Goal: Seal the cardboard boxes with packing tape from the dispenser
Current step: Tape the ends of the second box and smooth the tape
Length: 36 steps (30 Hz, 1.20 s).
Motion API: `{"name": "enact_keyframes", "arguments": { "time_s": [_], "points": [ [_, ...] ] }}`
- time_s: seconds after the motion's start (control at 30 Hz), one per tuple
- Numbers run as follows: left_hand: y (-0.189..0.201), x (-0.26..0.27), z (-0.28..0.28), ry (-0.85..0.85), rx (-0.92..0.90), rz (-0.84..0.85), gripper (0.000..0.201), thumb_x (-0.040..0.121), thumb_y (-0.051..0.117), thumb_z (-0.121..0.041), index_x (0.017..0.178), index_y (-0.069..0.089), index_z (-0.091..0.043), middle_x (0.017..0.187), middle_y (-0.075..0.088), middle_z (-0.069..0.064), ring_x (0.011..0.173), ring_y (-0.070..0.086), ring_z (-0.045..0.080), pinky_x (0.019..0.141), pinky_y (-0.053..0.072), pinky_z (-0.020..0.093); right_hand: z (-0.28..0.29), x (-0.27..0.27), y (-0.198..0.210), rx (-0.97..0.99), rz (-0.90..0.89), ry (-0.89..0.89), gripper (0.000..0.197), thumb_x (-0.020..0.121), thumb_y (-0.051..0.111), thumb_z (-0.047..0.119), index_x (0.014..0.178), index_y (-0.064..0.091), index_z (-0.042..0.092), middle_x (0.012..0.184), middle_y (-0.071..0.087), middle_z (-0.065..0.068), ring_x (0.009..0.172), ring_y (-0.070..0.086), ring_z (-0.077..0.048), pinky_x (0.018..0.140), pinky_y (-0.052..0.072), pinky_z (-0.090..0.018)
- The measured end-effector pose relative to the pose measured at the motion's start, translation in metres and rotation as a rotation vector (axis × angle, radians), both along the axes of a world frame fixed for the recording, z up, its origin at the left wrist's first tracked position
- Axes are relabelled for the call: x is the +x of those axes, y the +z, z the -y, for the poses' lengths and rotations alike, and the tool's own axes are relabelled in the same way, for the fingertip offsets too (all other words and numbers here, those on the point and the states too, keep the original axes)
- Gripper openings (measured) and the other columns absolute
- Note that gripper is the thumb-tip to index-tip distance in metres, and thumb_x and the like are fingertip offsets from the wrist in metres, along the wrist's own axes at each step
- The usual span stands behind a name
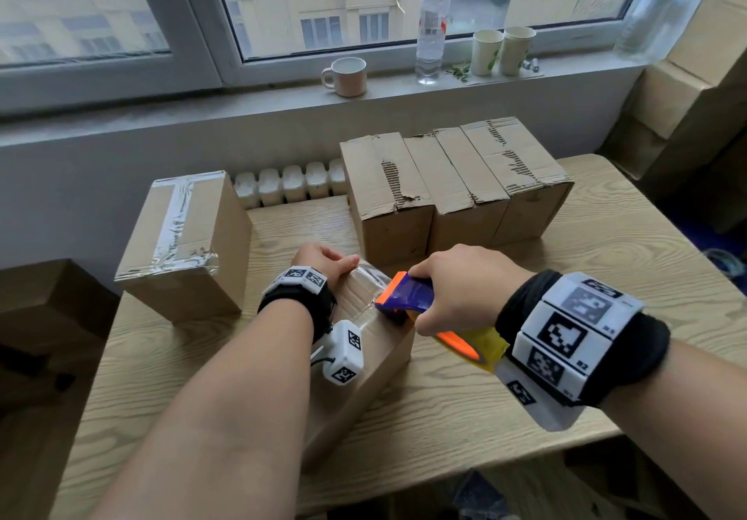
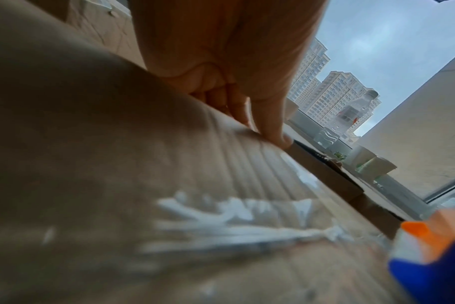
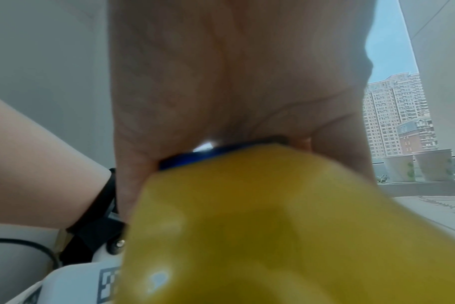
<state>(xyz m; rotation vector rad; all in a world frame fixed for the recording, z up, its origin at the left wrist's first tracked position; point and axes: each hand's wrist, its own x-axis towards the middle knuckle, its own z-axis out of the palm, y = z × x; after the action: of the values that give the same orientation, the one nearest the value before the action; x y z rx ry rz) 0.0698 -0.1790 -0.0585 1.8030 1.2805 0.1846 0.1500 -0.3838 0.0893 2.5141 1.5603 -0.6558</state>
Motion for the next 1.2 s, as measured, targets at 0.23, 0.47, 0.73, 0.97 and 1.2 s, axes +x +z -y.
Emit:
{"name": "enact_keyframes", "arguments": {
  "time_s": [0.23,0.47,0.73,0.97,1.2],
  "points": [
    [0.018,0.001,0.007,-0.161,-0.090,-0.031,0.036,0.064,0.084,-0.044,0.085,0.069,-0.019,0.088,0.068,-0.003,0.084,0.061,0.012,0.077,0.046,0.028,-0.003,0.000,0.000,0.003,0.000,-0.007,0.050,0.065,0.068,0.049,0.113,0.063,0.035,0.093,0.064,0.007,0.085,0.061,-0.018,0.069,0.052,-0.028],
    [0.007,-0.007,0.022,-0.046,-0.044,0.015,0.029,0.065,0.086,-0.039,0.076,0.065,-0.022,0.081,0.069,-0.004,0.072,0.062,0.011,0.068,0.048,0.025,0.001,0.000,0.001,-0.003,-0.021,-0.005,0.053,0.068,0.067,0.047,0.119,0.060,0.036,0.096,0.064,0.007,0.087,0.060,-0.017,0.072,0.051,-0.027],
    [0.014,-0.007,0.026,0.033,-0.100,0.055,0.030,0.066,0.087,-0.032,0.075,0.062,-0.018,0.073,0.064,-0.003,0.060,0.056,0.008,0.051,0.038,0.022,0.014,0.004,-0.002,0.019,-0.013,0.028,0.059,0.070,0.065,0.052,0.126,0.055,0.035,0.099,0.063,0.006,0.091,0.058,-0.019,0.076,0.052,-0.029],
    [0.015,-0.005,0.026,0.044,-0.096,0.013,0.037,0.062,0.088,-0.036,0.082,0.067,-0.014,0.077,0.065,-0.002,0.068,0.058,0.013,0.053,0.038,0.023,0.041,0.010,-0.002,0.030,-0.047,0.050,0.056,0.072,0.065,0.052,0.124,0.055,0.035,0.092,0.060,0.008,0.083,0.054,-0.018,0.068,0.047,-0.027],
    [0.017,-0.005,0.028,0.091,-0.106,-0.004,0.044,0.060,0.089,-0.040,0.091,0.069,-0.015,0.089,0.067,0.000,0.076,0.059,0.013,0.060,0.040,0.026,0.070,0.019,-0.007,0.040,-0.054,0.064,0.054,0.069,0.064,0.050,0.120,0.057,0.034,0.095,0.064,0.008,0.084,0.057,-0.017,0.067,0.048,-0.027]
  ]
}}
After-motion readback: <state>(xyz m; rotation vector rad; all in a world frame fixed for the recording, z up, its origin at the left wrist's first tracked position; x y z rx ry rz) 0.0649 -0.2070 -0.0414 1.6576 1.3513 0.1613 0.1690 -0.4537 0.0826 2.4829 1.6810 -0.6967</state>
